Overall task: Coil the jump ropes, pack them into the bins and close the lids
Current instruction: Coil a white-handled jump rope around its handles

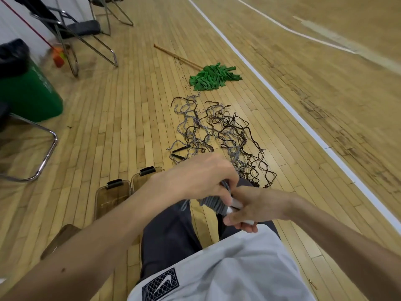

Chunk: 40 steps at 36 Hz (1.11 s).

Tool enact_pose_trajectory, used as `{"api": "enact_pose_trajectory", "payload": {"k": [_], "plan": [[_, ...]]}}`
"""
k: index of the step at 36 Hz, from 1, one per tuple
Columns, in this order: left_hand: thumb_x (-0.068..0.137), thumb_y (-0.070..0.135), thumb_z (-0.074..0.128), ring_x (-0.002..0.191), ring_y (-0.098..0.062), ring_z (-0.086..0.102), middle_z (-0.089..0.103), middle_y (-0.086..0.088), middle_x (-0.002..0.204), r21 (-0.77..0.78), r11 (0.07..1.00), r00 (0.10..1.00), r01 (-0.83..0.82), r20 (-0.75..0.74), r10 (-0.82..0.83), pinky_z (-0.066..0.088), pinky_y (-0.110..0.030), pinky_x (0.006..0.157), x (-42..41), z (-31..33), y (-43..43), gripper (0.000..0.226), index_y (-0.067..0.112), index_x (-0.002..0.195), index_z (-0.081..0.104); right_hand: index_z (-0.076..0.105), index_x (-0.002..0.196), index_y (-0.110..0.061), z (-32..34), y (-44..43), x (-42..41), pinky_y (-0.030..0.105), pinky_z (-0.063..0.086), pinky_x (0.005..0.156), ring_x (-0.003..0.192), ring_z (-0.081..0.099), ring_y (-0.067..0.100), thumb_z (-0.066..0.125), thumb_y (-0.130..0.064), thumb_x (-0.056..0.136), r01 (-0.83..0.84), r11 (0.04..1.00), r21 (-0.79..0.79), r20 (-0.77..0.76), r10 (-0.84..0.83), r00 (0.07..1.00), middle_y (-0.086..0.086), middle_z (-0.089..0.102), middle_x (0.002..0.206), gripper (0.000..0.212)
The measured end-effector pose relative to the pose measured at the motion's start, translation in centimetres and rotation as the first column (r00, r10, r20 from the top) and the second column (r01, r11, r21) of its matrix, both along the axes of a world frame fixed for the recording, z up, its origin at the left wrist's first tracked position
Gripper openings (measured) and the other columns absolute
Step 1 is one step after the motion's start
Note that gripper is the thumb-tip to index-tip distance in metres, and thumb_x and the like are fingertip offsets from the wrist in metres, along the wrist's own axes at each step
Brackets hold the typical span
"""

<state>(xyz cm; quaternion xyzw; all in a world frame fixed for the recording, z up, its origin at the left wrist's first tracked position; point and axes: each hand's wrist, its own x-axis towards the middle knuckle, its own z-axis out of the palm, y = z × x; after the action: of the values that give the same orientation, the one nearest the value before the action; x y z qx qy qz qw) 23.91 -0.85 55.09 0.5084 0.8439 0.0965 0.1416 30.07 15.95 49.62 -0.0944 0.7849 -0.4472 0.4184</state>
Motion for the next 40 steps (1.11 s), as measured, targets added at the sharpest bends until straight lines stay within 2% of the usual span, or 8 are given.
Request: {"api": "enact_pose_trajectory", "payload": {"k": [14,19,22,28,32,35,37,40], "plan": [[0.058,0.038,0.095,0.07,-0.009,0.063,0.068,0.004,0.074,0.012,0.992,0.905,-0.124,0.411,0.108,0.054,-0.034,0.067,-1.7,0.5,0.2,0.04,0.019,0.08,0.069,0.053,0.086,0.006,2.1,-1.5,2.0,0.043,0.049,0.067,0.051,0.052,0.019,0.047,-0.039,0.106,-0.074,0.993,-0.091,-0.085,0.067,0.994,0.008,0.061,0.068,0.05],[0.072,0.013,0.088,0.068,-0.015,0.061,0.065,-0.01,0.074,0.066,0.981,0.717,-0.185,0.692,0.088,0.052,-0.03,0.063,-2.5,-0.4,-0.8,0.024,0.011,0.081,0.066,0.046,0.11,0.007,2.6,-1.1,2.1,0.032,0.046,0.063,0.053,0.047,0.026,0.051,-0.035,0.106,-0.049,0.972,-0.232,-0.088,0.029,0.996,0.037,0.057,0.08,0.042],[0.082,0.007,0.076,0.068,-0.015,0.06,0.065,-0.004,0.075,0.146,0.959,0.589,-0.244,0.808,0.027,0.05,-0.024,0.064,-2.7,-0.8,-1.3,0.012,0.012,0.081,0.066,0.039,0.126,-0.018,3.0,-1.2,2.4,0.042,0.044,0.068,0.049,0.047,0.019,0.054,-0.029,0.105,-0.011,0.945,-0.327,-0.062,-0.01,0.998,0.018,0.057,0.076,0.028],[0.086,0.028,0.07,0.069,-0.01,0.066,0.07,0.004,0.077,0.225,0.91,0.447,-0.348,0.893,-0.05,0.053,-0.02,0.066,-3.0,-1.8,-2.1,0.007,0.026,0.08,0.073,0.019,0.15,-0.037,3.0,-0.8,2.5,0.052,0.04,0.067,0.049,0.048,0.018,0.06,-0.028,0.101,0.081,0.908,-0.412,-0.087,-0.128,0.988,0.005,0.061,0.073,0.064],[0.078,0.042,0.08,0.07,-0.009,0.065,0.07,0.002,0.082,0.142,0.852,0.207,-0.504,0.977,-0.04,0.053,-0.02,0.062,-2.7,-4.0,-3.0,0.025,0.019,0.081,0.072,0.011,0.154,-0.042,3.3,-0.4,2.3,0.049,0.04,0.064,0.049,0.048,0.019,0.061,-0.028,0.097,0.118,0.884,-0.452,-0.066,-0.166,0.984,0.004,0.063,0.072,0.077],[0.095,0.006,0.063,0.071,0.002,0.062,0.068,0.01,0.083,-0.039,0.815,0.164,-0.579,0.973,0.163,0.054,-0.018,0.065,-2.0,-5.2,-3.4,0.015,0.021,0.094,0.067,0.016,0.155,-0.033,3.2,-0.3,2.1,0.038,0.044,0.055,0.05,0.051,0.019,0.061,-0.027,0.096,0.16,0.862,-0.481,-0.047,-0.208,0.977,0.005,0.063,0.073,0.075],[0.099,-0.005,0.049,0.078,0.001,0.064,0.063,0.004,0.083,0.008,0.752,0.334,-0.659,0.899,0.283,0.055,-0.024,0.082,-1.5,-5.6,-3.5,0.023,0.012,0.108,0.062,0.017,0.155,-0.031,3.0,-0.2,1.9,0.03,0.045,0.05,0.051,0.05,0.021,0.06,-0.027,0.095,0.21,0.829,-0.519,-0.022,-0.258,0.966,0.007,0.063,0.072,0.074],[0.105,0.002,0.038,0.052,-0.003,0.055,0.058,0.004,0.068,0.004,0.789,0.394,-0.615,0.868,0.302,0.049,-0.017,0.056,-0.3,-5.3,-2.3,0.024,0.011,0.091,0.055,0.016,0.156,-0.03,2.7,-0.2,1.7,0.027,0.045,0.048,0.05,0.049,0.022,0.06,-0.029,0.093,0.3,0.778,-0.553,0.038,-0.336,0.941,0.01,0.061,0.07,0.077]]}}
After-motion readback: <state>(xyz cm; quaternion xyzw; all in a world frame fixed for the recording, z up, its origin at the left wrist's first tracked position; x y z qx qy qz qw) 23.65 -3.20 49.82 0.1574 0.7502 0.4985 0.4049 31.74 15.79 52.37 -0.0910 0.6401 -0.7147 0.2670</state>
